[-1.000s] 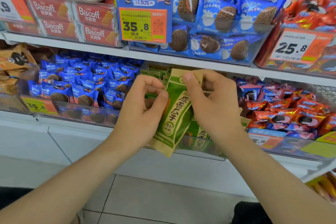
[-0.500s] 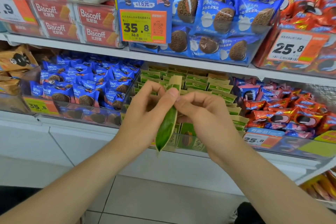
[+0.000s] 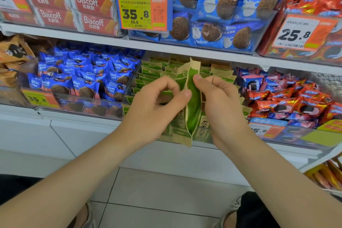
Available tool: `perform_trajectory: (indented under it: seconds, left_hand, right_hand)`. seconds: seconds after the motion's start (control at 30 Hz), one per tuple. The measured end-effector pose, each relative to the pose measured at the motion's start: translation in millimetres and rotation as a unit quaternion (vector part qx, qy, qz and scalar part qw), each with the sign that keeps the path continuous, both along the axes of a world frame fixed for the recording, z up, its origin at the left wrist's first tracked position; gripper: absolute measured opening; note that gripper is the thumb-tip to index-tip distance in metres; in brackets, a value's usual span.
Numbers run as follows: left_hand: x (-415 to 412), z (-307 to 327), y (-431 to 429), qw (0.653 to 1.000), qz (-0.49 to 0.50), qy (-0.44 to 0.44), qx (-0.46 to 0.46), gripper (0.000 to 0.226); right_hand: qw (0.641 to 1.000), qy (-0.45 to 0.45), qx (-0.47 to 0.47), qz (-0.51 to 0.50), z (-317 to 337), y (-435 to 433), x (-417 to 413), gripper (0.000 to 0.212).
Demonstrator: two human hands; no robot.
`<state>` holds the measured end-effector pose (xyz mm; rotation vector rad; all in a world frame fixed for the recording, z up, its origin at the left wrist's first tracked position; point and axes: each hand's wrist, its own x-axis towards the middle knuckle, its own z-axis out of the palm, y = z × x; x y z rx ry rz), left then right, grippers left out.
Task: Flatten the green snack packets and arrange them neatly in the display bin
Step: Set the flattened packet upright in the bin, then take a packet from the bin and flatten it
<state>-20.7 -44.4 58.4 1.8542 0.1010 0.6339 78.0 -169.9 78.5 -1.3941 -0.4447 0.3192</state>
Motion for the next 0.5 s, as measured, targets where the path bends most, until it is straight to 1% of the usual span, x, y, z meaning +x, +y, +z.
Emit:
perform_trajectory:
  seconds: [0.07,0.1,0.17,0.2,0.27,0.33,0.37,0.43,0.5]
  left_hand:
    - [-1.1,-2.6,-3.7,0.999,0.002,0.004,0.05,0.025]
    - [-1.1,-4.7,-4.6,0.998,0.0,0.004,0.06,0.026]
    - [-1.5,-5.8,-4.2,0.998,-0.002,-0.003,0.064,0.026]
    - [-1.7,-4.7,-3.2,0.998,-0.005,-0.006,0.056,0.025]
    - [-1.6,-1.2,-1.7,1.0,-0.006,-0.016,0.007,0.022]
    - [-1.9,3.4,-1.9,0.996,0.005,-0.027,-0.081,0.023]
    - [-1.8,4.8,-2.0,0.992,0.01,-0.03,-0.124,0.022]
    - [-1.2,6.3,-1.4,0.983,0.017,-0.028,-0.183,0.019]
    - [-0.2,5.9,0.0,0.974,0.012,-0.023,-0.225,0.018]
  right_hand:
    - [1.0,-0.007,0.003,-0.029,-2.9,0.9,2.6,0.031]
    - [0.999,-0.022,0.003,-0.041,-4.9,1.7,3.7,0.037]
    - [0.997,-0.055,0.007,-0.052,-7.3,2.0,4.7,0.043]
    - [0.996,-0.074,0.01,-0.047,-7.7,1.8,5.2,0.042]
    - [0.993,-0.112,0.013,-0.025,-4.9,0.4,4.2,0.031]
    - [0.99,-0.141,-0.003,0.014,1.5,-1.5,0.2,0.015]
    - [0.987,-0.152,-0.026,0.042,3.7,-2.2,-2.0,0.012]
    - [0.98,-0.152,-0.093,0.09,4.8,-3.6,-5.6,0.015]
    - [0.973,-0.125,-0.148,0.125,3.1,-5.4,-8.3,0.024]
